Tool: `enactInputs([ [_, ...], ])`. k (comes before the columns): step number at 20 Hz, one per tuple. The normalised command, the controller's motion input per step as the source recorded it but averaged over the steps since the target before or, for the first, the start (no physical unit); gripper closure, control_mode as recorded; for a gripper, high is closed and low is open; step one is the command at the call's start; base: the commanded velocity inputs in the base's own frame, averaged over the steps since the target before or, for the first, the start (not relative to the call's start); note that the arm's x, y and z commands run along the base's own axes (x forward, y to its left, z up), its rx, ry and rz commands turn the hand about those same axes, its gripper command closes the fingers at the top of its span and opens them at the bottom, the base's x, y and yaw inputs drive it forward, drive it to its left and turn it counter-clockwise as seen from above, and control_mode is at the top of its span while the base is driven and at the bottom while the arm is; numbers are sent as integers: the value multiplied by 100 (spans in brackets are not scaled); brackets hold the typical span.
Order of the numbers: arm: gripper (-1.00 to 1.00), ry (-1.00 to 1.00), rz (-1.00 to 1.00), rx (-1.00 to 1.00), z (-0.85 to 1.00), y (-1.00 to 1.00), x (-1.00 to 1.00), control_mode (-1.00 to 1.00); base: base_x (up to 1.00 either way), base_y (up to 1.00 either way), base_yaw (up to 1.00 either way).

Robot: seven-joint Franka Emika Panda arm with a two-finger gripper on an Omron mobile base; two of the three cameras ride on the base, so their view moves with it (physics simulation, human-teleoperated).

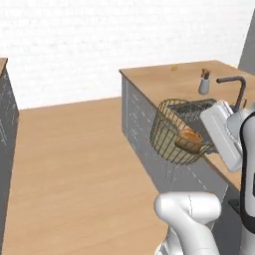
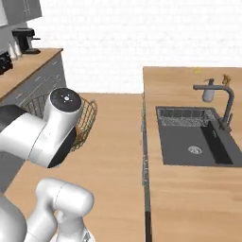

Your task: Open the cabinet, pick up the bread from the cabinet and place it in the basket. Then move the basket to the dining counter.

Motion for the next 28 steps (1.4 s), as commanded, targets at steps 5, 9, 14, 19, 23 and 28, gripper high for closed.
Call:
enactInputs([
  [5,100,0,0,0,0,0,0,100,-2,0,-95],
  [9,100,0,0,0,0,0,0,100,-7,0,-96],
  [14,100,0,0,0,0,0,0,100,-5,0,-94],
  [19,100,0,0,0,0,0,0,100,0,7,-88],
  [23,100,0,0,0,0,0,0,100,9,37,-55],
  [28,100,0,0,0,0,0,0,100,26,35,-24],
])
